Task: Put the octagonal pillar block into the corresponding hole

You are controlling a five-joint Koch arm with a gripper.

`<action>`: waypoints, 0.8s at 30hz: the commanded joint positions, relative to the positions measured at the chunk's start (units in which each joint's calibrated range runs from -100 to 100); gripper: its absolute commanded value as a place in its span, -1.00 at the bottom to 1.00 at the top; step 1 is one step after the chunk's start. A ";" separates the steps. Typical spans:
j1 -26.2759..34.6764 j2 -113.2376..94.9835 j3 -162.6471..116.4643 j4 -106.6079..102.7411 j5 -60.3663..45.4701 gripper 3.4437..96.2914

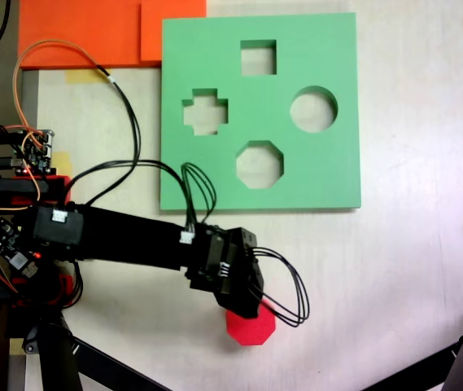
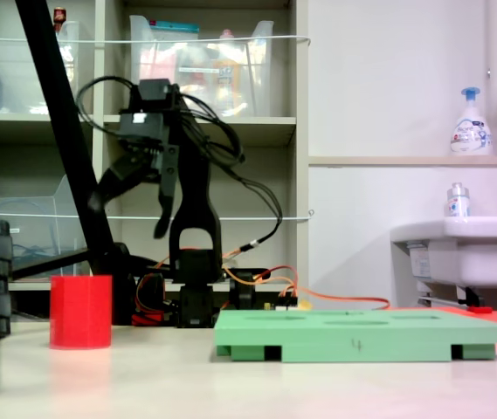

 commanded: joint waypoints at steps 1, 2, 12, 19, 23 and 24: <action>-1.07 2.18 3.36 -2.25 -0.10 0.65; -1.27 3.15 3.36 -2.25 -0.15 0.77; -3.47 13.07 3.36 -2.25 -0.63 0.85; -4.44 22.43 3.26 -2.25 -2.25 0.85; -4.44 26.34 3.26 -2.25 -2.30 0.85; -4.44 27.04 3.26 -2.25 -2.30 0.85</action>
